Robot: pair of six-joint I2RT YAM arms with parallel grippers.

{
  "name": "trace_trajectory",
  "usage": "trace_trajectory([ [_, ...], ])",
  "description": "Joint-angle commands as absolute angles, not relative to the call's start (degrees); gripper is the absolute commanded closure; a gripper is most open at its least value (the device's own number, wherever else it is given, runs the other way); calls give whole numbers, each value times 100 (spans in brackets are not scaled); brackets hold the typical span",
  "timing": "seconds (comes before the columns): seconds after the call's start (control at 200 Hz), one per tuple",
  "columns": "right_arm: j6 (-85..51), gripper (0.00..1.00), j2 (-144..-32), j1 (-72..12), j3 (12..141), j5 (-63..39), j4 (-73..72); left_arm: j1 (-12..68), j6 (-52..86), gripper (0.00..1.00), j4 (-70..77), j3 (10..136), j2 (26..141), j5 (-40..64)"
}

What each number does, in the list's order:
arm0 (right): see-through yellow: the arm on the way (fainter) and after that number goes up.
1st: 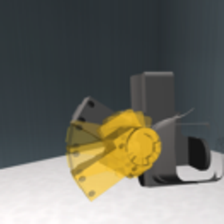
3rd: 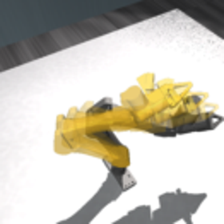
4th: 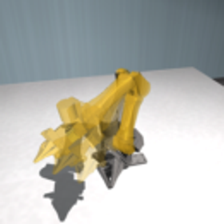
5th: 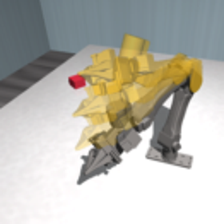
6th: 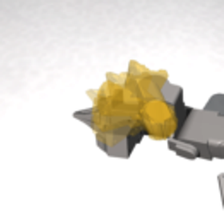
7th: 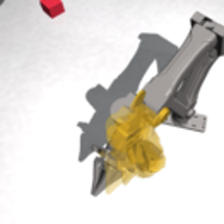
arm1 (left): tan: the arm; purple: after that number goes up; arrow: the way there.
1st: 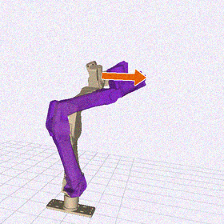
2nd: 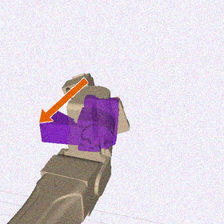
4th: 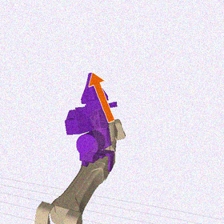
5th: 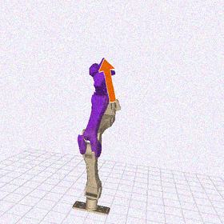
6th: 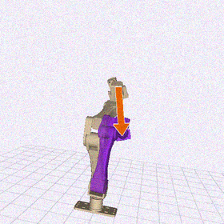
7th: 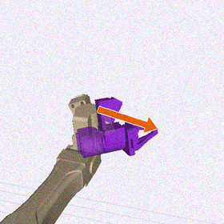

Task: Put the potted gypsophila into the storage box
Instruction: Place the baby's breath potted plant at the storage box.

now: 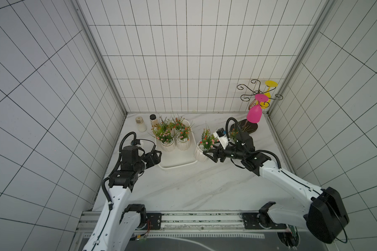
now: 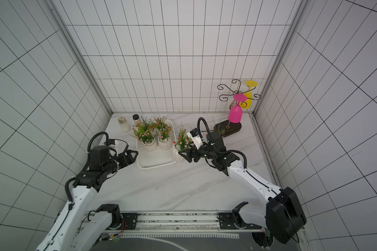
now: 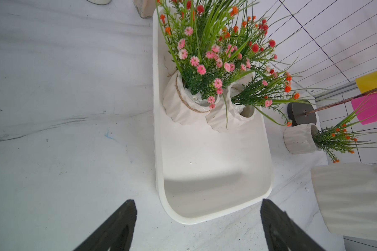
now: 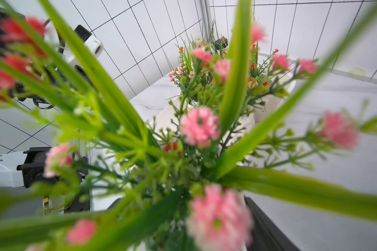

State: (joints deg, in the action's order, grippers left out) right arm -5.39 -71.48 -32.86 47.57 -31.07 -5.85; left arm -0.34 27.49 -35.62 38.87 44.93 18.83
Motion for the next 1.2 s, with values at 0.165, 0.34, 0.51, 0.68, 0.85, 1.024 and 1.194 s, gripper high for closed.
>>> trace_trajectory([
  [0.165, -256, 32, -7643, -3761, 5850, -3003, -1352, -742, 2922, 14, -3087, 3570, 4782, 2935],
  [0.34, -171, 32, -8073, -4051, 6082, -2870, -1514, -820, 2950, 17, -2909, 3570, 4960, 3120],
  [0.51, -88, 32, -8548, -4295, 6380, -2734, -1578, -1004, 3100, 20, -2625, 3459, 5034, 3451],
  [0.68, -38, 32, -9012, -4466, 6685, -2699, -1597, -1088, 3170, 21, -2454, 3369, 5130, 3585],
  [0.85, -2, 32, -9417, -4621, 6979, -2596, -1646, -1145, 3166, 22, -2373, 3284, 5200, 3656],
  [1.024, 135, 32, -9766, -4776, 7187, -2502, -1767, -1160, 3129, 22, -2370, 3223, 5208, 3643],
  [1.194, 220, 32, -10052, -4885, 7320, -2448, -1965, -1169, 3096, 23, -2346, 3207, 5212, 3656],
])
